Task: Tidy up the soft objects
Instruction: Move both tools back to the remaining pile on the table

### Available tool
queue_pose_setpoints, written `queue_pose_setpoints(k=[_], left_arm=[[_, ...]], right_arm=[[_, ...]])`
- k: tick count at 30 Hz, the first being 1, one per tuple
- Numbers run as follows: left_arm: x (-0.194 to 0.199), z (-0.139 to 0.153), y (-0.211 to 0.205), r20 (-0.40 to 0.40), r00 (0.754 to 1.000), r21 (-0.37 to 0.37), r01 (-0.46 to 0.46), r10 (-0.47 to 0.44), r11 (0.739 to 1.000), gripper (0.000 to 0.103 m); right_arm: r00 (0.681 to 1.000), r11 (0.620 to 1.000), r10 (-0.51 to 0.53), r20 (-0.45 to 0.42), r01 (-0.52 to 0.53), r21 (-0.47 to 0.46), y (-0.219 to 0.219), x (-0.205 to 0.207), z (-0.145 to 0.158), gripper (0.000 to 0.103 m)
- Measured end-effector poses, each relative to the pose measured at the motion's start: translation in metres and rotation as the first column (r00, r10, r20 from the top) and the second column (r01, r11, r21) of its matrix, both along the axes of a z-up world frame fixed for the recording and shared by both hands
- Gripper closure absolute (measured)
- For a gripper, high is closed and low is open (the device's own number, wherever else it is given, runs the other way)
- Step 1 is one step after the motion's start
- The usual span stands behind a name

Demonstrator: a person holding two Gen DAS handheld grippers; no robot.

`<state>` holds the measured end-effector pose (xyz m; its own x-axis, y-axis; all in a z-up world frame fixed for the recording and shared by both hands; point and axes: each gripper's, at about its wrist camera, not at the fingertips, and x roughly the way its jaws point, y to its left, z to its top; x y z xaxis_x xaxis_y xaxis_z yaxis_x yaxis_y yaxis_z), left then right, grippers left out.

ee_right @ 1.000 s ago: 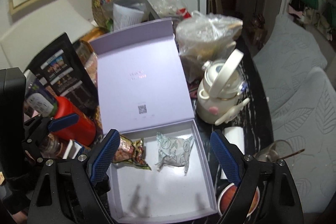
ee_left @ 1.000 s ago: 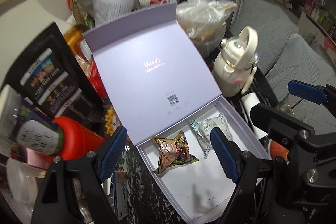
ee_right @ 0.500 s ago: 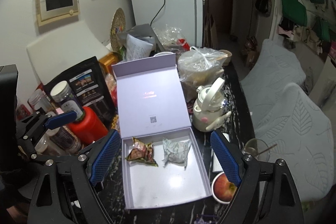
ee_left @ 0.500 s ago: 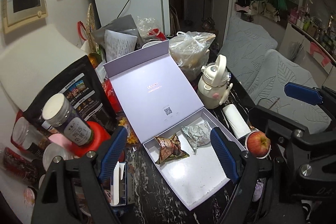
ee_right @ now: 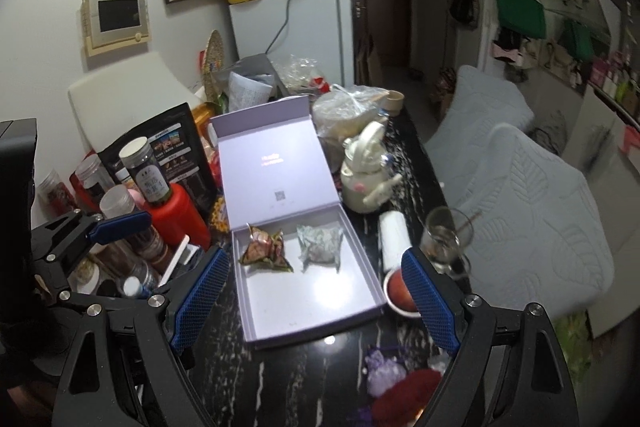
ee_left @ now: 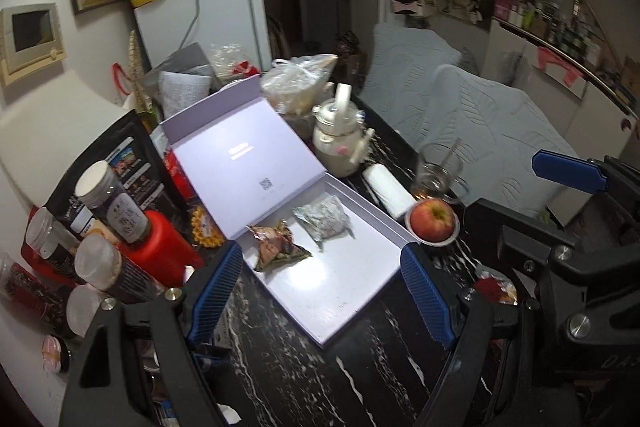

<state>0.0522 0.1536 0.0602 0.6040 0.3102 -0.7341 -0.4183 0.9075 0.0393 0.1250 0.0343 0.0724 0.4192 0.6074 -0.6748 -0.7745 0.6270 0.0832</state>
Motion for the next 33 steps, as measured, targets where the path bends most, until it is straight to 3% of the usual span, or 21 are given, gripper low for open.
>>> queue_pose_setpoints(k=[6, 12, 22, 33], left_arm=[[-0.003, -0.002, -0.051, -0.003, 0.991, 0.001, 0.134, -0.134, 0.991, 0.021], [-0.001, -0.007, -0.107, -0.009, 0.960, -0.015, 0.281, -0.281, 0.960, 0.021], [0.000, -0.026, -0.193, -0.037, 0.869, -0.051, 0.492, -0.494, 0.869, 0.021], [-0.009, -0.072, -0.241, -0.120, 0.782, -0.128, 0.599, -0.612, 0.790, 0.021]], right_arm=[[0.993, 0.993, -0.117, -0.001, 0.117, -0.004, -0.057, -0.018, -0.004, 0.014], [0.962, 0.962, -0.271, -0.012, 0.271, -0.008, -0.124, -0.034, -0.008, 0.014], [0.875, 0.876, -0.481, -0.047, 0.480, -0.036, -0.213, -0.059, -0.027, 0.014], [0.777, 0.787, -0.617, -0.126, 0.608, -0.101, -0.273, -0.089, -0.070, 0.014]])
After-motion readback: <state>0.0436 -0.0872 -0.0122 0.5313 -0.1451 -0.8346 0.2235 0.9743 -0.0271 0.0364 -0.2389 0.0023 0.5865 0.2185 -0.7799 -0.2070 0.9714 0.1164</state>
